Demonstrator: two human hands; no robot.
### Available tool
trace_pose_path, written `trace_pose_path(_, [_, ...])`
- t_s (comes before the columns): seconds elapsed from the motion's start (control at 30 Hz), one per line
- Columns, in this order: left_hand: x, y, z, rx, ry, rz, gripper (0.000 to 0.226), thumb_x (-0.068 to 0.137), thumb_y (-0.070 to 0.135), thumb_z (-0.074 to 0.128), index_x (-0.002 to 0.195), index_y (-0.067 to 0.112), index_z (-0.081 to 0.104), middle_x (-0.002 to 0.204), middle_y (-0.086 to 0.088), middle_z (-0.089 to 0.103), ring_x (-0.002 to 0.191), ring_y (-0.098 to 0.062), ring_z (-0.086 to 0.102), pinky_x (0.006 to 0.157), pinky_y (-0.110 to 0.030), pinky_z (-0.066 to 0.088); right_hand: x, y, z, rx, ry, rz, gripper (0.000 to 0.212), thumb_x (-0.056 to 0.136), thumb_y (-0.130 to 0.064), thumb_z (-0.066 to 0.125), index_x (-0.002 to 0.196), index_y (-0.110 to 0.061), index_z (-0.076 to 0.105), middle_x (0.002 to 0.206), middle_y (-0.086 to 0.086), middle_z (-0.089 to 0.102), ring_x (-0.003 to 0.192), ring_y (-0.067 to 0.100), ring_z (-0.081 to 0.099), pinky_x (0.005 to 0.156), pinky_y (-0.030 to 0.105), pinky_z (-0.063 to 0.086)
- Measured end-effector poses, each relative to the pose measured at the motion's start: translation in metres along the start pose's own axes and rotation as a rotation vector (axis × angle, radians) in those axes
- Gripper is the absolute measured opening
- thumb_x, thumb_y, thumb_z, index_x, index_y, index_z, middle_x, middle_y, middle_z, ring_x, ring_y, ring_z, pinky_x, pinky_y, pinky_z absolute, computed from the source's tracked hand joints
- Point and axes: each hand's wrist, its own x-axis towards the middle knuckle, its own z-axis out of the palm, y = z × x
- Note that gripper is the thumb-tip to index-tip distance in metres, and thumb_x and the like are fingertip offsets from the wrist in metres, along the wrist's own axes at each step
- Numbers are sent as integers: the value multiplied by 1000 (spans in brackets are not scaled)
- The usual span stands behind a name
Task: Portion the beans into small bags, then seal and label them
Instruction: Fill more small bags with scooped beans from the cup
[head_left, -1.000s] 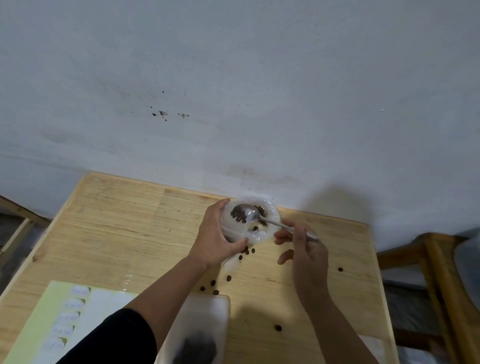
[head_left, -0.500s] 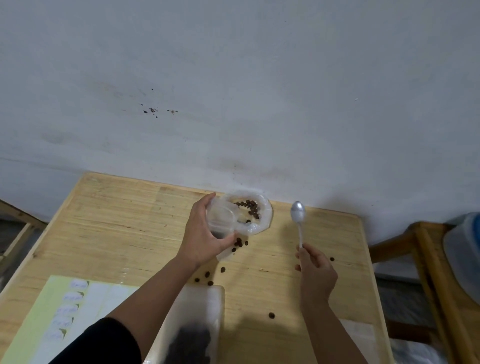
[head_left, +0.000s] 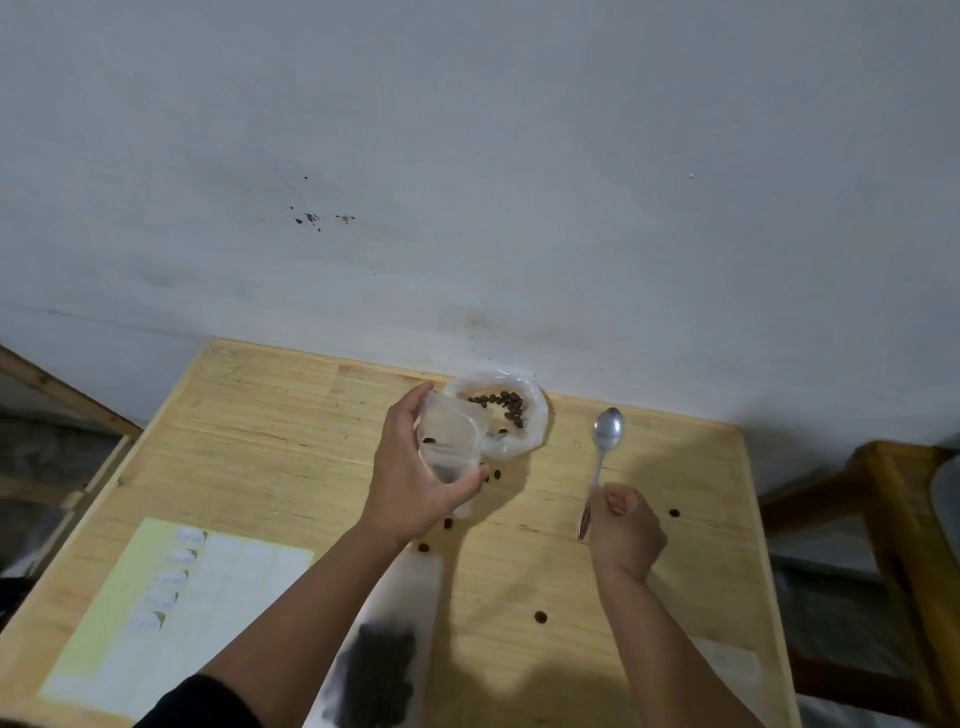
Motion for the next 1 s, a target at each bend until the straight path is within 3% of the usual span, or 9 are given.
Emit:
trace_pose_path(0.17, [-16,17,-4,-12,26,63,99,52,48,78,137,24,31,132,3,41,123,9,38,99,-6,32,-25,-47,-26,280,-218,-183,19,86,-29,64,99,-19,72,92,-7,72,83,8,64,75,22,47])
trace_pose_path(0.23, [-23,22,-7,-19,24,106,100,53,47,79,137,21,32,131,2,42,123,7,39,99,-6,32,-45,-73,-42,459,-430,-268,19,84,-28,67,101,-21,71,94,-10,72,88,4,66,79,18,52])
trace_pose_path(0.33, [-33,32,-14,-61,-1,153,101,53,47,80,137,16,34,131,4,42,123,4,41,102,-11,34,-72,-102,-59,413,-642,-380,20,80,-29,71,99,-24,71,93,-11,72,89,-4,64,81,14,50])
trace_pose_path(0.4, [-38,39,-22,-79,-24,171,103,50,49,81,137,25,32,132,14,38,123,8,39,102,-9,32,-86,-116,-64,313,-622,-432,11,80,-25,72,91,-25,73,85,-13,71,79,-7,62,75,11,48])
trace_pose_path(0.57, [-47,41,-62,-72,-91,182,114,40,59,85,137,37,30,130,27,36,123,8,38,101,-8,32,-122,-139,-69,218,-517,-497,8,81,-23,69,81,-18,75,78,-6,73,73,8,64,75,29,53])
trace_pose_path(0.73, [-59,42,-109,-116,-3,249,56,73,32,78,115,45,44,104,22,54,96,10,51,81,-1,35,-163,-153,-68,211,-497,-516,10,80,-20,70,76,-13,75,80,-5,73,75,9,64,70,24,47])
trace_pose_path(0.87, [-71,37,-130,-266,32,165,38,84,18,69,106,45,54,81,16,57,78,-5,59,79,-23,49,-195,-147,-71,455,-510,-454,12,86,-23,63,91,-17,73,82,-7,72,72,0,63,64,11,46])
trace_pose_path(0.93, [-77,35,-135,-391,49,95,42,86,15,67,110,46,52,79,16,58,75,-10,62,82,-41,55,-207,-136,-72,572,-505,-466,18,86,-18,64,103,-25,64,87,-3,71,76,3,66,69,13,50])
trace_pose_path(1.0, [-84,36,-137,-462,74,34,49,88,13,65,113,51,46,82,3,60,69,-8,61,83,-45,56,-216,-125,-71,609,-460,-481,30,83,-9,67,100,-32,57,94,6,70,87,13,68,75,20,53])
